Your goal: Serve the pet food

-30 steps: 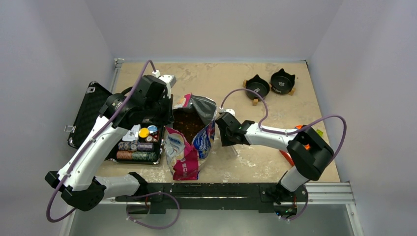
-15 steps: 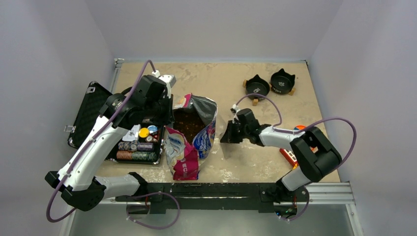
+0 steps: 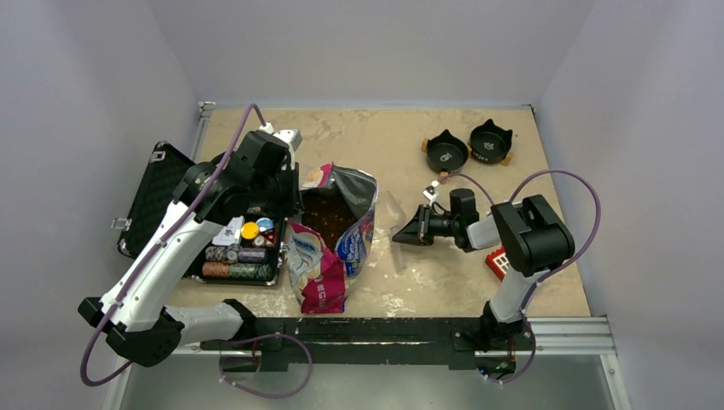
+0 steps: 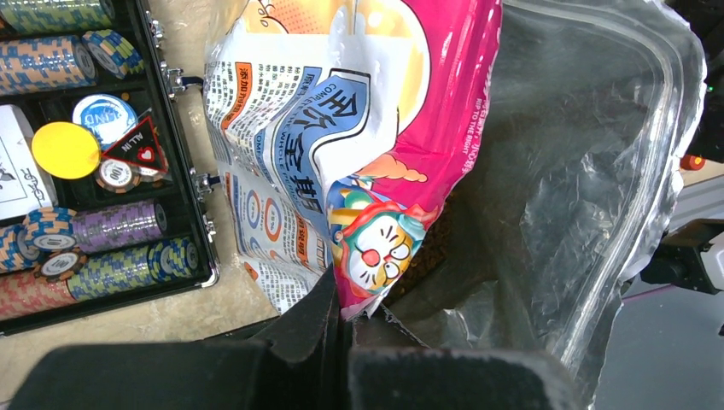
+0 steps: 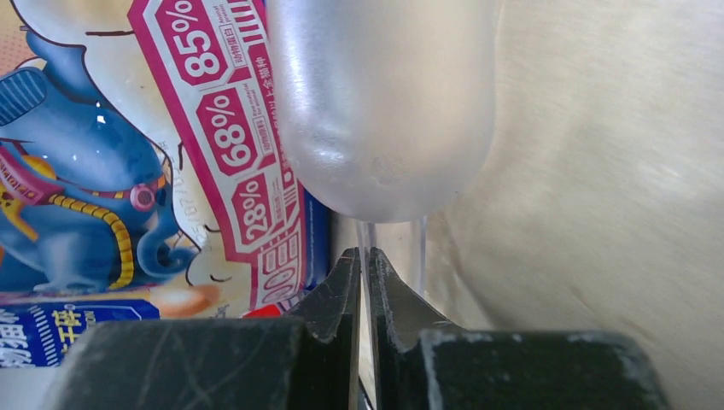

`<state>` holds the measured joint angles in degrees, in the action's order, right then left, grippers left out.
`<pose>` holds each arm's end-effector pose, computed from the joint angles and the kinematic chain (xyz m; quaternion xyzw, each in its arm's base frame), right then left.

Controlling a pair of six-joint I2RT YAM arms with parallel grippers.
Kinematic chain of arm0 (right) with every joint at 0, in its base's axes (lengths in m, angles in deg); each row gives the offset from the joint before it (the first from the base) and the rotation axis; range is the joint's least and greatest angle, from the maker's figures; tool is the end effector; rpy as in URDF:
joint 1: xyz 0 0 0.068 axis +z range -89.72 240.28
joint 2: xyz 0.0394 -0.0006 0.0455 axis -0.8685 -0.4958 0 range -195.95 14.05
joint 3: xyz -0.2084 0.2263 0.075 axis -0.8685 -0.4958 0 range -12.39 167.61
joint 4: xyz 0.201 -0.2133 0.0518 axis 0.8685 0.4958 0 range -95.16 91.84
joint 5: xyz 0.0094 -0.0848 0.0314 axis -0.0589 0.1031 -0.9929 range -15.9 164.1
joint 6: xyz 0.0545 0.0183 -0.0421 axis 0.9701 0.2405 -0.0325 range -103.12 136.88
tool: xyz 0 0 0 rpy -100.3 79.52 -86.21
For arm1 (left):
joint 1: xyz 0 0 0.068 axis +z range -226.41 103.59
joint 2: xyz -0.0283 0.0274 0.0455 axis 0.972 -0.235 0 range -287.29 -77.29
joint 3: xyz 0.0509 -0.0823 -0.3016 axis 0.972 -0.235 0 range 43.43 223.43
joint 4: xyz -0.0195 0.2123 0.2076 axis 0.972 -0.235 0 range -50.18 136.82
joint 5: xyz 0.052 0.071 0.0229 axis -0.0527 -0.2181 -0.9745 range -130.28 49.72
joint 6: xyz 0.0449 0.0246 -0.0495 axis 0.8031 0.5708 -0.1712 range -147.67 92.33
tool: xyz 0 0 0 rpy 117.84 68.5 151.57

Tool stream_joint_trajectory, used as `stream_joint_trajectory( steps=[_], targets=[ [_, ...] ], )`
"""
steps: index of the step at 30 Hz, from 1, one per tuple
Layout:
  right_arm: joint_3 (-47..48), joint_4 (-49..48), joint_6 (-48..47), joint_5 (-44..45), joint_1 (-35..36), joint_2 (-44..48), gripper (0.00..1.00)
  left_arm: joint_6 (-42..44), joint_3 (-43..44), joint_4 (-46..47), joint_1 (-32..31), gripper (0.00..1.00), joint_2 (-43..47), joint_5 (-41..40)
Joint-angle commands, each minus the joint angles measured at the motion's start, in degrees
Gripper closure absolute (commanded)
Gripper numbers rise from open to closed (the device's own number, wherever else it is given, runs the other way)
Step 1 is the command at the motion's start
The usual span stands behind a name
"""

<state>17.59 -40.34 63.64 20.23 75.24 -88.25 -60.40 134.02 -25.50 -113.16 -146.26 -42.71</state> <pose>0.2927 0.1273 0.0983 0.0248 0.8230 0.5517 0.1326 0.1892 -0.1380 0.4596 0.0259 0.9412 -0.1751 0.2876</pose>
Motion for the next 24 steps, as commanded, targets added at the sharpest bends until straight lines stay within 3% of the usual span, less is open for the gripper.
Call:
stream_joint_trajectory(
  steps=[1, 5, 12, 24],
  targets=[
    [-3.1, -4.7, -0.7, -3.8, -4.1, -0.1, 0.90, -4.8, 4.0, 4.9, -0.4, 1.00, 2.9, 3.8],
    [-4.2, -4.3, -2.6, -1.5, -4.4, 1.1, 0.81, -3.3, 2.7, 6.7, -0.3, 1.00, 3.1, 1.5],
    [-4.8, 2.0, -4.8, 1.0, -5.3, 4.0, 0.75, -4.3, 2.6, 7.2, -0.3, 1.00, 3.1, 0.5],
    [-5.7, 4.6, -3.9, 1.2, -7.3, 5.6, 0.75, -5.2, 2.0, 6.9, -0.4, 1.00, 3.0, -0.2]
  ],
)
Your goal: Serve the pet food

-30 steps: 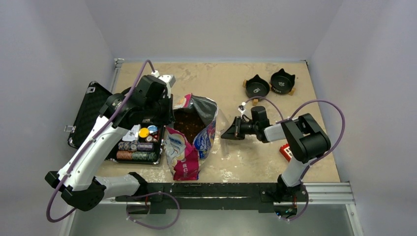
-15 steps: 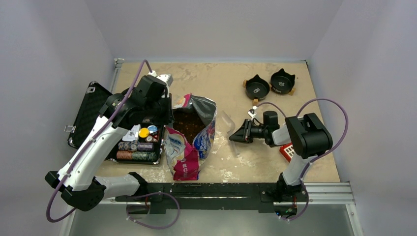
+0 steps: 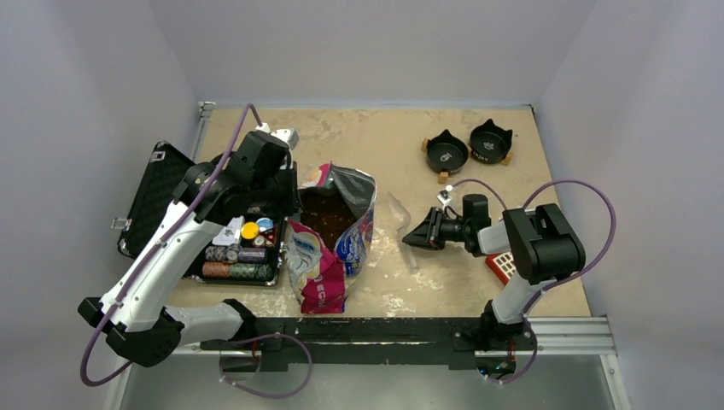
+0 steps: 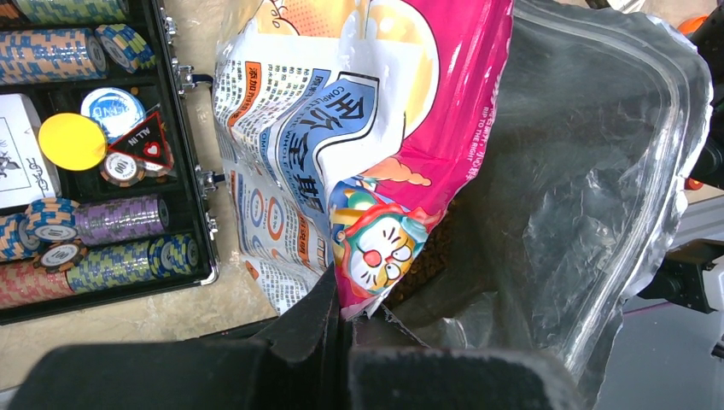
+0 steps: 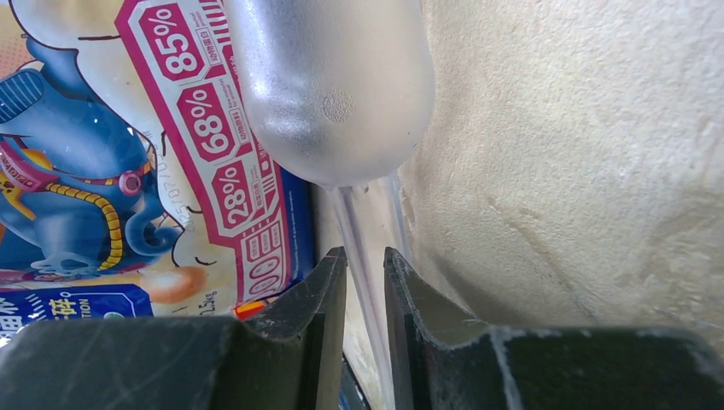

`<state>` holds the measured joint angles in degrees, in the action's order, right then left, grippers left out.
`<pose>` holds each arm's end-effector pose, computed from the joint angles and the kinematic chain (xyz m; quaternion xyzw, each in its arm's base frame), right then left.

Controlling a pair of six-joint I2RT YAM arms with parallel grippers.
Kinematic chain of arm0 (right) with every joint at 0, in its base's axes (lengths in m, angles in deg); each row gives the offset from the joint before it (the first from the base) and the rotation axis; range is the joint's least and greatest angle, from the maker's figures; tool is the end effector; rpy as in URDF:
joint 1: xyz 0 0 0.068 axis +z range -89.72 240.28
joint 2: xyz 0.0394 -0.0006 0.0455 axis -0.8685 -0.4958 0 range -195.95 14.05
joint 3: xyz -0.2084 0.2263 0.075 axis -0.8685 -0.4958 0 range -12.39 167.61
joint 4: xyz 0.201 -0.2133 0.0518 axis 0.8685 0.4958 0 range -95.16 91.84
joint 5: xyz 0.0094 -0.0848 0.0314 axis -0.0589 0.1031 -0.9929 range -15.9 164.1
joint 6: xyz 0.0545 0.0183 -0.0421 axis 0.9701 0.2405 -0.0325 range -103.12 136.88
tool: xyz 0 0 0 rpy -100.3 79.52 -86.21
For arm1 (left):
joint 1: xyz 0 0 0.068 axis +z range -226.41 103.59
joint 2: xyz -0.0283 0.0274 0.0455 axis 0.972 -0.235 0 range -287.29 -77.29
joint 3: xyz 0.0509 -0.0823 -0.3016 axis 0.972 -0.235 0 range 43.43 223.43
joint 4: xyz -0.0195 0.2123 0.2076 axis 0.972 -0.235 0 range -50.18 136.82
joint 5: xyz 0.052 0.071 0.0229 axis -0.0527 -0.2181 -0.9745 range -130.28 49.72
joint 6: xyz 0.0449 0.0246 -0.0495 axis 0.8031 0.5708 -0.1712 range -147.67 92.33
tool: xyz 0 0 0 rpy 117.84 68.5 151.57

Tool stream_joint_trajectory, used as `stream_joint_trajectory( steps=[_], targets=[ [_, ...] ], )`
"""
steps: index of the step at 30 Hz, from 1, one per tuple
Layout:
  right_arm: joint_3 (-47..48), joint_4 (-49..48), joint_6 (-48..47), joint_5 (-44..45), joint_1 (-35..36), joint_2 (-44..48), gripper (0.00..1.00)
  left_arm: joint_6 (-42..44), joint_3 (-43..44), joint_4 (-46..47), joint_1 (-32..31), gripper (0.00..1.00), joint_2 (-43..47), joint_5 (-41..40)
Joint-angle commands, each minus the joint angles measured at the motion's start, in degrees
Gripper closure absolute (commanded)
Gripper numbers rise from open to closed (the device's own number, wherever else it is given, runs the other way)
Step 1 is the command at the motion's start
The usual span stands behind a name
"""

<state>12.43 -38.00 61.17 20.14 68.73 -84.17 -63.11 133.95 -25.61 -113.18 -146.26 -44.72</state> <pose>0.2750 0.0889 0.0945 0.0686 0.8286 0.5347 0.1509 0.1902 -0.1363 0.4592 -0.0020 0.9417 -0.1676 0.2918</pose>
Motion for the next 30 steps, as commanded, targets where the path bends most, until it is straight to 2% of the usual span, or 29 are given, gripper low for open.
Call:
stream_joint_trajectory(
  steps=[1, 8, 14, 18, 22, 25, 30],
  targets=[
    [-0.6, 2.6, -1.2, 1.5, -1.0, 1.9, 0.75, -2.6, 2.0, 7.2, -0.4, 1.00, 3.1, 1.9],
    [-1.6, 5.2, -0.9, 3.5, -2.1, 5.4, 0.75, -3.0, 1.5, 7.3, -0.3, 1.00, 3.4, 2.2],
    [-1.7, 4.1, 2.4, 2.9, -3.4, 4.5, 0.78, -3.3, 0.7, 7.4, -0.4, 1.00, 4.3, 2.2],
    [0.3, 10.3, -2.7, 5.7, -3.5, 7.4, 0.77, -3.1, 0.7, 7.2, -0.4, 1.00, 4.6, 2.2],
    [0.2, 14.4, -6.3, 7.6, -1.9, 13.7, 0.69, -3.1, 0.4, 7.3, -0.4, 1.00, 4.7, 2.5],
    [2.8, 21.0, -9.9, 12.6, 2.2, 17.3, 0.68, -3.0, 0.1, 7.3, -0.4, 1.00, 4.8, 2.6],
    [10.4, 33.8, -16.9, 29.6, 11.9, 20.1, 0.65, -3.0, -0.2, 7.5, -0.3, 1.00, 5.3, 2.5]
  ],
)
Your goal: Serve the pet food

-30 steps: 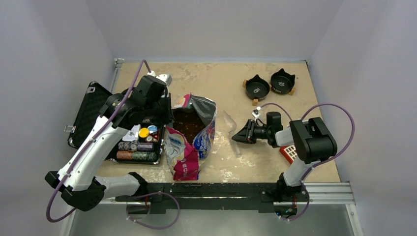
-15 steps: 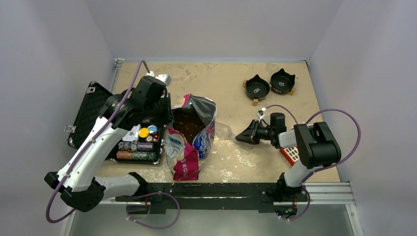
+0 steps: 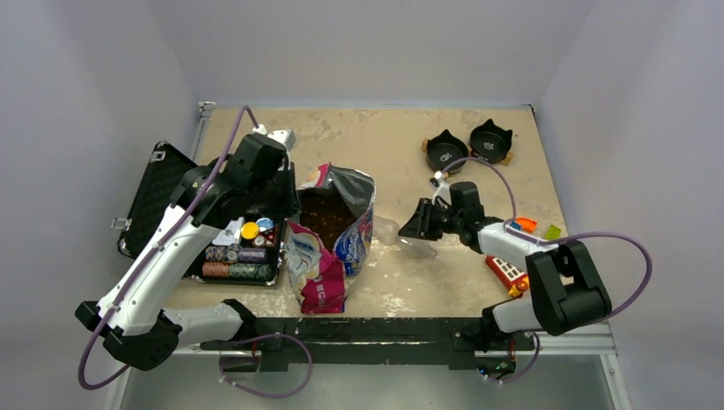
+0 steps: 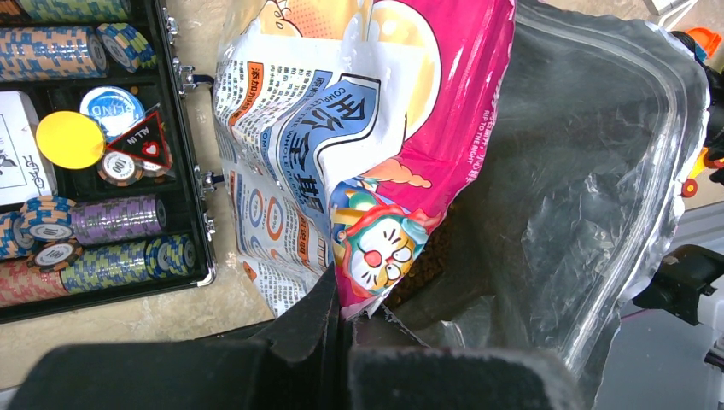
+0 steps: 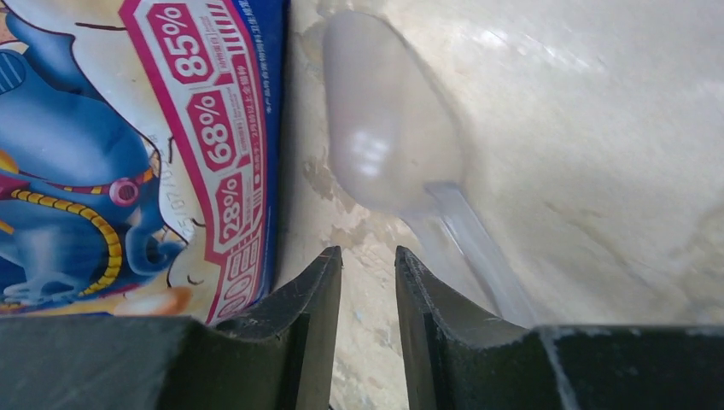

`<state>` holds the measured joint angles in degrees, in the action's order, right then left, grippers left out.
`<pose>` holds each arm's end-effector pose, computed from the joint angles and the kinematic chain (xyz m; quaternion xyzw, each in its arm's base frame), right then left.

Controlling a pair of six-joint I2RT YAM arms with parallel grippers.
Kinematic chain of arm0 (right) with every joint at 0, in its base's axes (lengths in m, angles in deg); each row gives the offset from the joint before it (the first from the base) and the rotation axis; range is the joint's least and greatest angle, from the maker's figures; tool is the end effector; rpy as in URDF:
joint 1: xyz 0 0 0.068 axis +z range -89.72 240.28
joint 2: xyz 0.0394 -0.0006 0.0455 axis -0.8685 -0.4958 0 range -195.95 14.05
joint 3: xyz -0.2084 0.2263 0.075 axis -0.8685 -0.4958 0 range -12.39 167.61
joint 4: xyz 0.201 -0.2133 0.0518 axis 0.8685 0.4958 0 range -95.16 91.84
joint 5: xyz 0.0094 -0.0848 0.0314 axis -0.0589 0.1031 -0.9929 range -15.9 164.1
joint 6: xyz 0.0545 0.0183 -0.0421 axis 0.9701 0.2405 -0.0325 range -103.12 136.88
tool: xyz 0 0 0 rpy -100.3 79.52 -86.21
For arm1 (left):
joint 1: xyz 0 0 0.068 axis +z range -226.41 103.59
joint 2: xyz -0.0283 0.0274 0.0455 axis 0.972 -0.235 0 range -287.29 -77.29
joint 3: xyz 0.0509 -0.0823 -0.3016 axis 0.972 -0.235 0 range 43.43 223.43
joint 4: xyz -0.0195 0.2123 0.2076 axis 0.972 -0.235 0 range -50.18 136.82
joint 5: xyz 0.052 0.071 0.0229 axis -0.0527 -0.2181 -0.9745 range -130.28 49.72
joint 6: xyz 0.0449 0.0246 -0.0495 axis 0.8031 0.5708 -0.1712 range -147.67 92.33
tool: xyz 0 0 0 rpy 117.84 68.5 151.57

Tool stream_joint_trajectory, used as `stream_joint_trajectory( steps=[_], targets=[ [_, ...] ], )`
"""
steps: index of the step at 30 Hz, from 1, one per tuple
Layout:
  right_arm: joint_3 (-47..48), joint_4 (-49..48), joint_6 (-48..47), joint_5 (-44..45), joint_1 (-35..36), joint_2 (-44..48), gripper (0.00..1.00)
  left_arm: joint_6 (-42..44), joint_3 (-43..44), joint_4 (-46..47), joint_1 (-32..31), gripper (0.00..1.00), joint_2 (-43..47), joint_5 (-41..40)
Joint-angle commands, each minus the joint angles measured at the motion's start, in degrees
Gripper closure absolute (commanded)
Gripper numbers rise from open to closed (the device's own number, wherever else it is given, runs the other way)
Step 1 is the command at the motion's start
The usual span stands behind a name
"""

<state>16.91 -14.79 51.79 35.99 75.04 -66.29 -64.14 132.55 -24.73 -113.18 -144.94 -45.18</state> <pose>0.2645 0.1072 0.1562 0.0185 0.8717 0.4334 0.2280 0.1865 -0.1330 0.4574 -0.0121 0.9391 -0.1711 0.2977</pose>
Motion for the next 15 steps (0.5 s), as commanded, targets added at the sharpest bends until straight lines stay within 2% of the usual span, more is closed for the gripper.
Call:
stream_joint_trajectory(
  steps=[1, 8, 15],
  targets=[
    [6.8, 11.7, -8.3, 15.3, 6.9, 2.2, 0.65, -1.9, 1.1, 6.7, -0.3, 1.00, 4.0, 3.0],
    [13.0, 18.6, -13.5, 24.4, 14.6, -1.9, 0.64, -2.0, 0.7, 6.8, -0.4, 1.00, 4.5, 3.2],
    [14.7, 20.1, -14.0, 29.4, 17.0, -4.3, 0.65, -1.9, 0.0, 6.8, -0.3, 1.00, 5.0, 3.1]
  ],
)
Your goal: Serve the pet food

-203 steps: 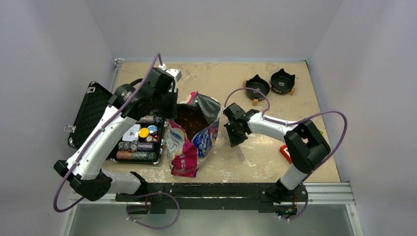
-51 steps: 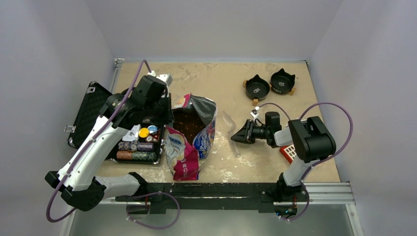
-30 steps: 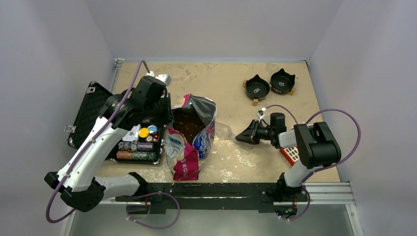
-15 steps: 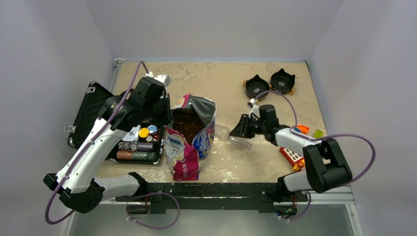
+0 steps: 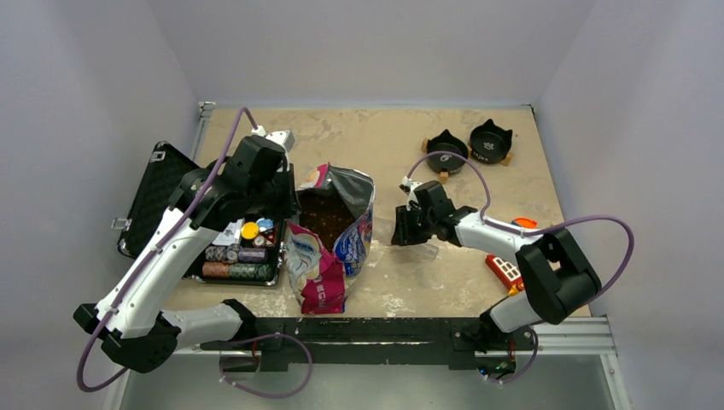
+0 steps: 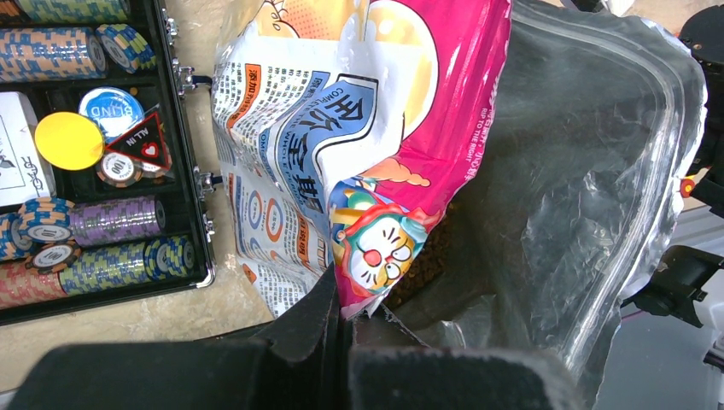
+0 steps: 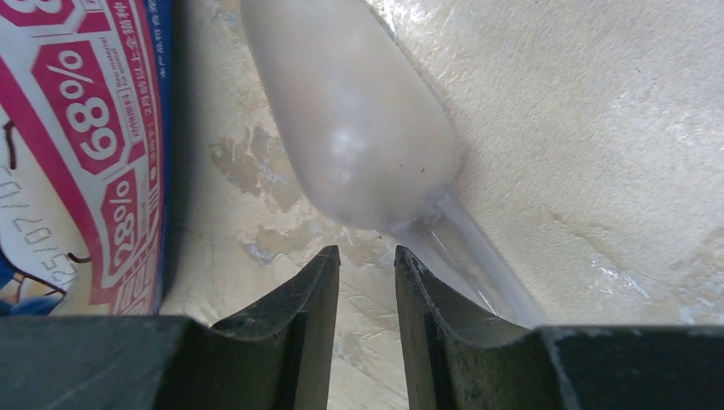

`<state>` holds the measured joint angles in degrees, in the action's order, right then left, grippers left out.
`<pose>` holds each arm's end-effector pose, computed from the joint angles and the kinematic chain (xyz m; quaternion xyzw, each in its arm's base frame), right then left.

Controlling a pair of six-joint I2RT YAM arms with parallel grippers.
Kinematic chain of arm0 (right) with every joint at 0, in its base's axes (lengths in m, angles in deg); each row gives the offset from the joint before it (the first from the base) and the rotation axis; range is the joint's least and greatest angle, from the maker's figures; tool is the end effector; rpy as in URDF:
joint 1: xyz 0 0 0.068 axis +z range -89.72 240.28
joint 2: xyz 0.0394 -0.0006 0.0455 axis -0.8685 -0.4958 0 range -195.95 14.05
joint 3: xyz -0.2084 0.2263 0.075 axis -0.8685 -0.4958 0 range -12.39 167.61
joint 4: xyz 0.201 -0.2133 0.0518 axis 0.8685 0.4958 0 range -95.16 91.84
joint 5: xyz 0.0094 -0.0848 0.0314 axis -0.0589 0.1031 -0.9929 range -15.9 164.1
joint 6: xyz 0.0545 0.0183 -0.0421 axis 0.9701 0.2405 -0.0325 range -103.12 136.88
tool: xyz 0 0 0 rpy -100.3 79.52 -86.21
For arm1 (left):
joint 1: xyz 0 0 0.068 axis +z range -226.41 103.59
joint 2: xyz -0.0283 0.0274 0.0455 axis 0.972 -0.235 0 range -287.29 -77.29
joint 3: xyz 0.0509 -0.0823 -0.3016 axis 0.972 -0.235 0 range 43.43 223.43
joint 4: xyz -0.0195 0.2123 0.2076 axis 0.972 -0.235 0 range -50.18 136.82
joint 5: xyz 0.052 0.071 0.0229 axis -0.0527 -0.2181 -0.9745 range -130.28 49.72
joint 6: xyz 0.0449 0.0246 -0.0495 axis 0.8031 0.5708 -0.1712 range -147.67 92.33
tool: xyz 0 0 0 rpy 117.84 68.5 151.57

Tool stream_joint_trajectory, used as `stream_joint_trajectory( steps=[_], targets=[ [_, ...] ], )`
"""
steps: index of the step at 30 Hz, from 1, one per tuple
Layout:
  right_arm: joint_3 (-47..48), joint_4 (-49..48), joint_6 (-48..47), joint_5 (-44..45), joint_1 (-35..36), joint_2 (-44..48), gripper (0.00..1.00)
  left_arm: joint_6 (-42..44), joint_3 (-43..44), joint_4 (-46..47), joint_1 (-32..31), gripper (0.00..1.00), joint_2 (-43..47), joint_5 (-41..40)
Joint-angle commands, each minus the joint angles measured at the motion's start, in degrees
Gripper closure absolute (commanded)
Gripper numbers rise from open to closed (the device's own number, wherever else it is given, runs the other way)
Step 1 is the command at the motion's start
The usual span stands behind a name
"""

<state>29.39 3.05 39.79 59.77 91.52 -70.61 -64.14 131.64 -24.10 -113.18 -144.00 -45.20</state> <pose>0.2676 0.1794 0.1707 -0.1093 0.9301 0.2551 0.2407 0.1836 -0.1308 0.4566 -0.0124 0.9371 -0.1743 0.3021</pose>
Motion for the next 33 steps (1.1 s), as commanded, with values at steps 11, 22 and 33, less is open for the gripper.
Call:
stream_joint_trajectory(
  steps=[11, 22, 33],
  targets=[
    [3.3, 4.3, -2.5, 8.7, 2.5, 3.5, 0.65, -1.8, 0.6, 6.6, -0.3, 1.00, 4.3, 3.6],
    [5.9, 5.8, -5.4, 9.9, 2.3, 3.0, 0.65, -1.7, 0.7, 6.9, -0.4, 1.00, 4.4, 4.2],
    [8.9, 7.8, -2.4, 8.3, 1.9, -6.1, 0.65, -1.0, 0.7, 7.7, -0.3, 1.00, 4.4, 4.7]
  ],
)
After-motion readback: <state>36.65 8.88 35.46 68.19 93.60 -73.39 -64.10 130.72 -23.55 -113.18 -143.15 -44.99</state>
